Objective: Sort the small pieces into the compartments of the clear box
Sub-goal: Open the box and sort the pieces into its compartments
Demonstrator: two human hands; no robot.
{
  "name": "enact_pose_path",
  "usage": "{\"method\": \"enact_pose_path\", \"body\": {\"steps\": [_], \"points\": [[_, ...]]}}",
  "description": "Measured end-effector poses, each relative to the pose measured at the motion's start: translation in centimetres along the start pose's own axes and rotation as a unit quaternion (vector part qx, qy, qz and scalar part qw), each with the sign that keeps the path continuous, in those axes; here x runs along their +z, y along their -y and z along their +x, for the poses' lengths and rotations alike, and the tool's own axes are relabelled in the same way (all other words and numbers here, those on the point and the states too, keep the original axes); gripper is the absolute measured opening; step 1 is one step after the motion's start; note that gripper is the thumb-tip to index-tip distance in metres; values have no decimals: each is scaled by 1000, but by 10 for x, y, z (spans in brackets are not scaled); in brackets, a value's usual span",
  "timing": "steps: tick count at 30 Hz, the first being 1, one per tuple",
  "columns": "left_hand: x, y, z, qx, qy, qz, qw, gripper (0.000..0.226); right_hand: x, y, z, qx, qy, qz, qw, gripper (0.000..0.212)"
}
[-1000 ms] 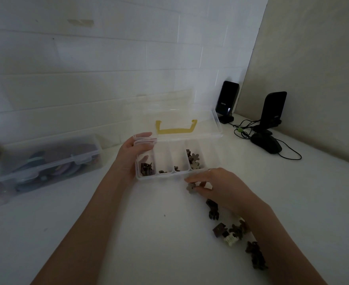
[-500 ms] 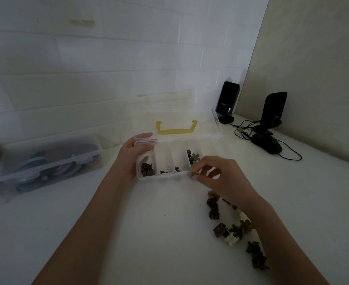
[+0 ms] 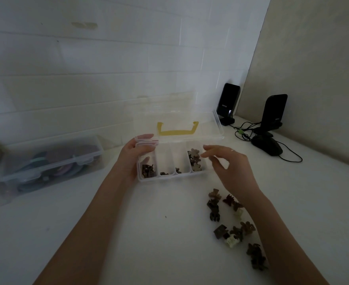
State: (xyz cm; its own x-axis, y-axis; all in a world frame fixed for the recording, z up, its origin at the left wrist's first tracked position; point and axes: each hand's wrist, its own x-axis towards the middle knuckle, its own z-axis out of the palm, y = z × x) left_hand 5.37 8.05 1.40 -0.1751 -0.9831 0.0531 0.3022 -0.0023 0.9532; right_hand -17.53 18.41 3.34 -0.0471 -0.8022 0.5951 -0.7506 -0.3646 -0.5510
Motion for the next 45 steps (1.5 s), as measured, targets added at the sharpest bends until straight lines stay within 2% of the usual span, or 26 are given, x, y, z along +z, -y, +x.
{"method": "enact_pose_path", "body": {"steps": [4,8,12,17,19,22,26,28,31,33,41,45], "points": [[0,0,0,-1,0,0,1000,29,-22,-8,-5,28,10,6,1000,37],[0,0,0,3,-1,2,1000,28,-32,-13,-7,55,103,-13,993,38],[1,-1,0,-3,-5,-5,1000,27,-28,-17,-9,80,206,-46,974,31],[2,-1,0,-3,-6,-6,1000,27,-24,-23,-10,93,272,-56,956,22],[2,-2,0,-1,-5,-5,1000,26,-24,-23,-9,88,272,-58,956,22],[2,-1,0,-3,-7,-9,1000,27,-27,-22,-8,86,268,-16,960,24],[1,-1,0,-1,-5,-11,1000,26,-30,-16,-10,104,356,44,928,19],[2,-2,0,-3,-4,-7,1000,26,-33,-16,-12,100,385,38,917,29],[2,-1,0,-4,-5,-12,1000,26,-37,-16,-13,105,403,24,909,49],[2,-2,0,-2,-3,-10,1000,27,-38,-15,-13,105,416,17,903,53],[1,0,1,-7,-5,-8,1000,27,-38,-11,-15,86,459,46,883,50],[1,-2,1,-1,-2,-7,1000,28,-38,-11,-14,72,454,48,887,39]]}}
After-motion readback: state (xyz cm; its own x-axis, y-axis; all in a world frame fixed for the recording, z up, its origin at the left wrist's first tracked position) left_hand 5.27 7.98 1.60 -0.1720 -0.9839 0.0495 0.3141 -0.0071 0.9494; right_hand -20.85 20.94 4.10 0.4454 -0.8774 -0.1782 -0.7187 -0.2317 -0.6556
